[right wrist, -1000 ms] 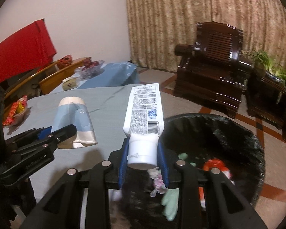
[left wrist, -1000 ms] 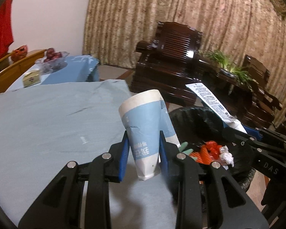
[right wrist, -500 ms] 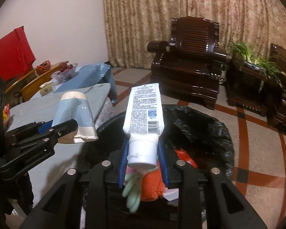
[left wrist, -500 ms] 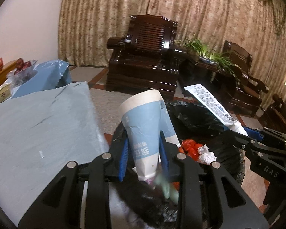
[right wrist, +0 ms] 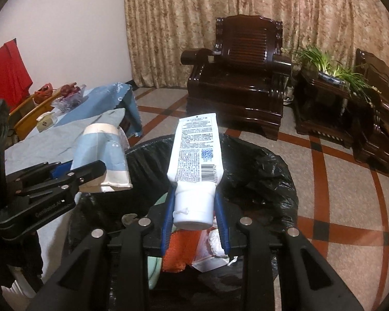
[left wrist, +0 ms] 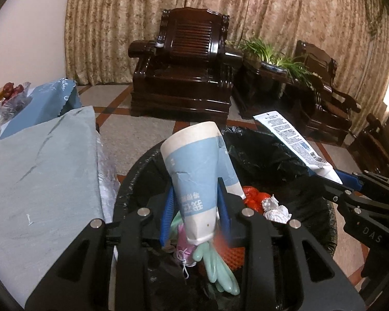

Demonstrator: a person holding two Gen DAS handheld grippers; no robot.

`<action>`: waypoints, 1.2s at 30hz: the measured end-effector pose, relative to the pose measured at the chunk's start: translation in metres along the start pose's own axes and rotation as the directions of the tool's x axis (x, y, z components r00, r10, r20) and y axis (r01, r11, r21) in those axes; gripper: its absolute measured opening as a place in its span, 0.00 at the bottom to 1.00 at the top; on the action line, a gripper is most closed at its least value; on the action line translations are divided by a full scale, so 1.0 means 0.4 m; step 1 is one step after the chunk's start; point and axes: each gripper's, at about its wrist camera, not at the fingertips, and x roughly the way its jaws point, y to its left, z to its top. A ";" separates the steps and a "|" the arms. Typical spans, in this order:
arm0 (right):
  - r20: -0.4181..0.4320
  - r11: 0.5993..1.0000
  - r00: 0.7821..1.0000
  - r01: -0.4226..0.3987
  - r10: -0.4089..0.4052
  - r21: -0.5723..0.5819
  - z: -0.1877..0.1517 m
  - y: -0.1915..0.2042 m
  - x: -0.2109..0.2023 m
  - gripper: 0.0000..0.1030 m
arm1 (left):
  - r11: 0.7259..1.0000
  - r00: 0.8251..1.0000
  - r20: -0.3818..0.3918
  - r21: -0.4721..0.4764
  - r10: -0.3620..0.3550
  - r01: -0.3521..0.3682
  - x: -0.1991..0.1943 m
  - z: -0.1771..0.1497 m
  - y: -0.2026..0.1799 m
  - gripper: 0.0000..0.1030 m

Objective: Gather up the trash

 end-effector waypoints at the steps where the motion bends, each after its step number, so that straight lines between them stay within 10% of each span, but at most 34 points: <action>1: -0.003 1.000 1.000 0.004 -0.004 0.000 -0.002 -0.004 0.006 0.28 | 1.000 1.000 -0.005 0.001 -0.004 0.004 0.007 0.003 -0.002 0.30; 6: -0.026 1.000 0.999 0.020 -0.020 -0.007 -0.008 -0.015 0.028 0.31 | 0.999 0.999 -0.027 -0.004 -0.034 0.034 0.029 0.007 -0.003 0.48; 16: 0.033 0.999 0.999 0.034 -0.034 0.011 -0.003 -0.008 -0.014 0.94 | 0.998 1.000 -0.012 -0.051 -0.022 0.021 -0.020 -0.013 0.056 0.80; 36: 0.091 0.992 0.989 -0.115 0.119 -0.052 0.032 0.153 -0.189 0.94 | 0.979 0.984 0.069 -0.132 0.167 -0.156 -0.356 -0.056 0.139 0.93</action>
